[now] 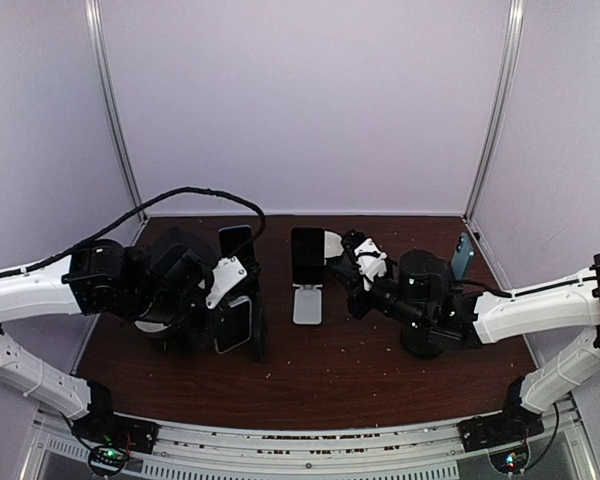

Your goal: Place the phone on the phone stand

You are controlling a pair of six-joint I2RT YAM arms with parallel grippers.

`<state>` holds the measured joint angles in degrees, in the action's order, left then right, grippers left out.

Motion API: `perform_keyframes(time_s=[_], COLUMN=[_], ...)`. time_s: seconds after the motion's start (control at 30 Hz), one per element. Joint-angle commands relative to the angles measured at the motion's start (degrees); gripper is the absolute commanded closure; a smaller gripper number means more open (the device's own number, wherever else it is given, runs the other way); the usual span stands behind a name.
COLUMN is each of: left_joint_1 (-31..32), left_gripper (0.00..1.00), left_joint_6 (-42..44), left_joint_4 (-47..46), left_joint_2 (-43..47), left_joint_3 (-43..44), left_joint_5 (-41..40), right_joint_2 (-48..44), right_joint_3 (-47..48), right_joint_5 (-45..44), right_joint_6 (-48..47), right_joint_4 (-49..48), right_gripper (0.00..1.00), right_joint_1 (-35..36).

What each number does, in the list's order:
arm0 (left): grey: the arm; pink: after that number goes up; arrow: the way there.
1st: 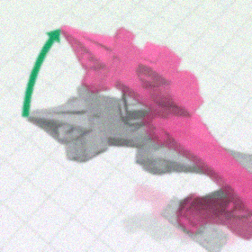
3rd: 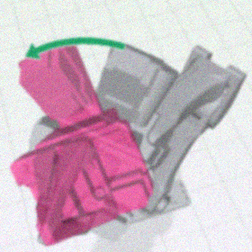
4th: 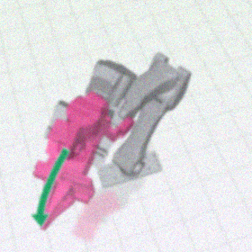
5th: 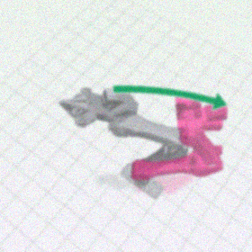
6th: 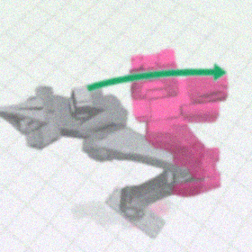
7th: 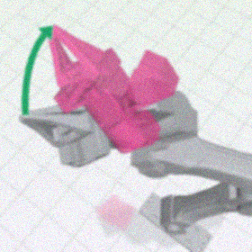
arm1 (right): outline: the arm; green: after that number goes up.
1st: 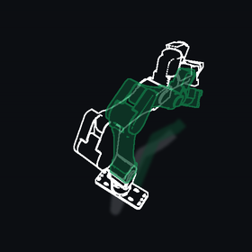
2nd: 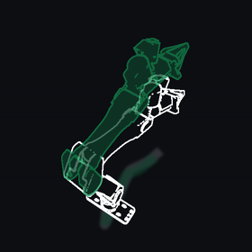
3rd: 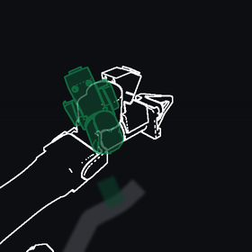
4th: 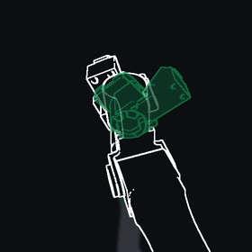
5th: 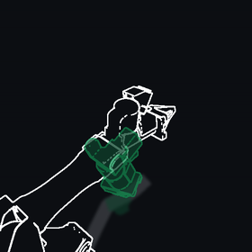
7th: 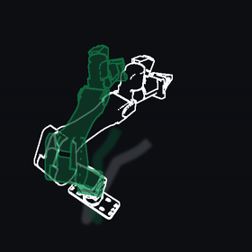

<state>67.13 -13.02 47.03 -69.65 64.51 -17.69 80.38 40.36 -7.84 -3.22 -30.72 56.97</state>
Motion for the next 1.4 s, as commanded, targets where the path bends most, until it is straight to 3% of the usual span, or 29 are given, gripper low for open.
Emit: perform_keyframes(time_s=[0.0,0.17,0.23,0.43,0.47,0.5,0.57,0.63,0.83,0.9,1.0,1.03,1.07,1.17,1.2,1.27,1.37], left_joint_1=[-0.2,-0.3,-0.6,-0.9,-1.0,-1.0,-0.9,-0.5,0.5,0.6,1.0,1.0,1.1,1.0,0.9,0.7,0.8], left_gripper=[1.00,1.00,1.00,1.00,1.00,1.00,1.00,1.00,1.00,1.00,1.00,1.00,0.98,0.44,0.35,0.27,0.24], left_joint_6=[9.1,8.1,7.4,9.1,9.1,9.3,9.3,9.2,9.8,9.5,9.2,8.9,8.1,1.1,-4.3,-12.7,-27.5], left_joint_4=[-16.3,-21.5,-22.3,-30.2,-31.7,-33.4,-36.3,-38.5,-41.0,-42.5,-42.1,-40.9,-39.1,-31.5,-27.9,-20.5,-10.8], left_joint_2=[0.4,1.8,3.6,12.8,14.0,14.8,15.7,15.6,15.9,16.4,15.4,15.0,14.6,14.9,15.1,15.7,17.6], left_joint_3=[2.7,1.0,0.1,-7.2,-8.4,-9.0,-10.1,-10.9,-11.2,-12.0,-12.2,-12.0,-11.6,-11.6,-12.2,-13.8,-19.1], left_joint_5=[4.3,5.4,6.6,15.0,16.6,18.7,22.9,24.5,26.3,27.3,26.5,25.4,23.7,12.3,8.2,4.3,4.5], right_joint_2=[-0.4,-4.1,-6.6,-12.6,-12.5,-12.2,-11.0,-8.4,-0.5,0.8,1.4,0.7,-0.3,-3.2,-4.0,-5.3,-8.2], right_joint_3=[-1.8,-1.9,-1.8,8.8,10.7,11.6,12.1,13.9,21.4,22.7,23.7,23.1,22.1,19.9,19.6,19.3,18.7], right_joint_5=[3.3,9.6,13.7,38.5,43.3,45.2,47.3,48.2,49.0,49.1,48.6,47.7,46.4,42.0,41.4,40.1,32.9], right_joint_6=[0.3,-1.3,-2.8,-9.8,-9.6,-8.5,-5.5,-4.5,-5.1,-5.0,-4.3,-4.1,-3.7,-1.5,-0.1,2.0,1.5], right_joint_4=[-1.6,2.1,4.1,25.7,28.3,28.1,24.4,22.4,26.8,27.8,29.0,28.5,27.6,27.5,28.4,31.6,37.0], right_gripper=[1.00,1.00,0.92,0.26,0.11,0.01,0.00,0.01,0.19,0.40,0.89,1.00,1.00,1.00,1.00,1.00,1.00], right_joint_1=[0.1,0.2,0.2,0.3,0.5,0.8,1.8,3.7,6.3,6.2,6.3,6.3,6.4,4.4,3.2,0.5,-0.6])
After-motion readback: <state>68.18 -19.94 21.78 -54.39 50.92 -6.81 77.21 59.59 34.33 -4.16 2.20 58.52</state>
